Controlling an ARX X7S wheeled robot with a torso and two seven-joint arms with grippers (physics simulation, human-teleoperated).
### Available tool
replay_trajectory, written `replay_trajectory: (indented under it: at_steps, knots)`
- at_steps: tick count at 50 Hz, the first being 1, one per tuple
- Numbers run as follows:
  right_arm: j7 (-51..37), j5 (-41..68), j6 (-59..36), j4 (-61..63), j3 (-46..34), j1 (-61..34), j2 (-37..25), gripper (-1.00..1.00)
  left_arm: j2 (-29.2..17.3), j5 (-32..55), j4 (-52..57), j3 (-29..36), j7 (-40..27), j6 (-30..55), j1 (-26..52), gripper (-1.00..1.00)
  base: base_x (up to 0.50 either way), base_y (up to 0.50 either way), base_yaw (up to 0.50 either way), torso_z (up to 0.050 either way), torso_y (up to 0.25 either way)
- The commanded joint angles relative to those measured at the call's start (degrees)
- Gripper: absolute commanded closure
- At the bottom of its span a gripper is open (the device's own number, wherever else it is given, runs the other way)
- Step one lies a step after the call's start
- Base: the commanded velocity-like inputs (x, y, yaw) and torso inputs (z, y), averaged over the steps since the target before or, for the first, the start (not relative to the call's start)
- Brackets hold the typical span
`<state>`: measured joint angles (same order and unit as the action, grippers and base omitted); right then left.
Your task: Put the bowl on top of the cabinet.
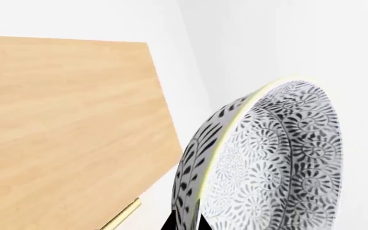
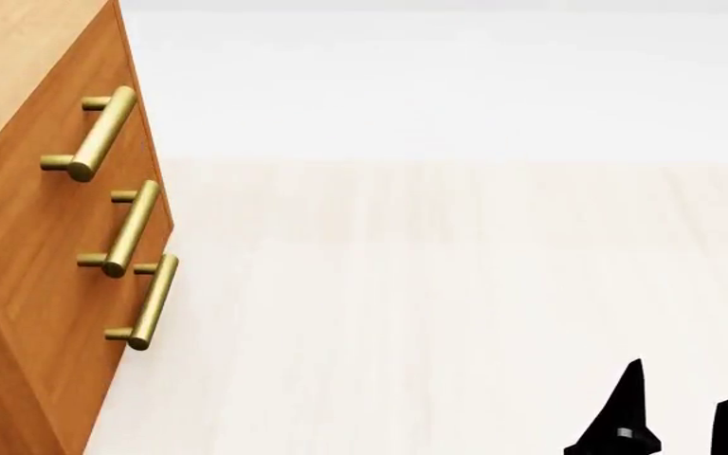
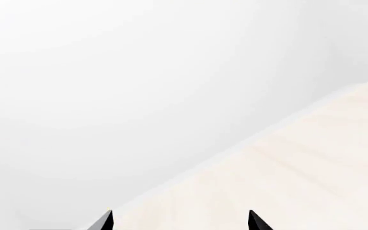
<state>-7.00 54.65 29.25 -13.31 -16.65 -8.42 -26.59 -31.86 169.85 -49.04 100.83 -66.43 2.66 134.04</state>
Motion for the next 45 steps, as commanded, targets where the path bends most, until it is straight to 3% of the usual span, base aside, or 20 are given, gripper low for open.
replay_trajectory:
  at_steps: [1,4,11,17,23,32,45]
  knots:
    - [2.6,-0.2,-0.6,-0.2,0.9,-0.1,0.7,-1.00,-3.1,-6.4,10.0,-5.5,-2.1,-11.1,-0.2,1.00,0.00,0.00,0.00,0.000,0.000]
    - [2.7,0.0,-0.6,-0.2,0.9,-0.1,0.7,-1.00,-4.8,-8.4,14.5,-6.1,-3.6,-16.5,-0.5,1.00,0.00,0.00,0.00,0.000,0.000]
    - [2.8,-0.2,-0.7,-0.5,0.9,-0.4,0.9,-1.00,-4.7,-10.7,13.5,-7.7,-1.8,-16.3,-0.9,1.00,0.00,0.00,0.00,0.000,0.001]
    - [2.7,-0.4,-0.8,-0.6,0.9,-0.5,0.9,-1.00,-7.1,-13.8,18.6,-8.9,-2.3,-22.5,-1.7,1.00,0.00,0.00,0.00,0.000,0.000]
    - [2.7,-0.3,-0.7,-0.2,1.0,-0.2,0.8,-1.00,-8.5,-15.3,20.6,-8.6,-5.0,-23.2,-1.8,1.00,0.00,0.00,0.00,0.000,0.000]
    - [2.7,-0.4,-0.9,-0.6,0.9,-0.4,1.0,-1.00,-12.2,-20.0,28.5,-8.1,-10.0,-31.6,-2.5,1.00,0.00,0.00,0.00,0.000,0.001]
    - [2.7,-0.7,-0.9,-0.7,0.9,-0.5,1.1,-1.00,-14.1,-22.0,30.4,-8.7,-11.6,-33.4,-3.8,1.00,0.00,0.00,0.00,0.000,0.000]
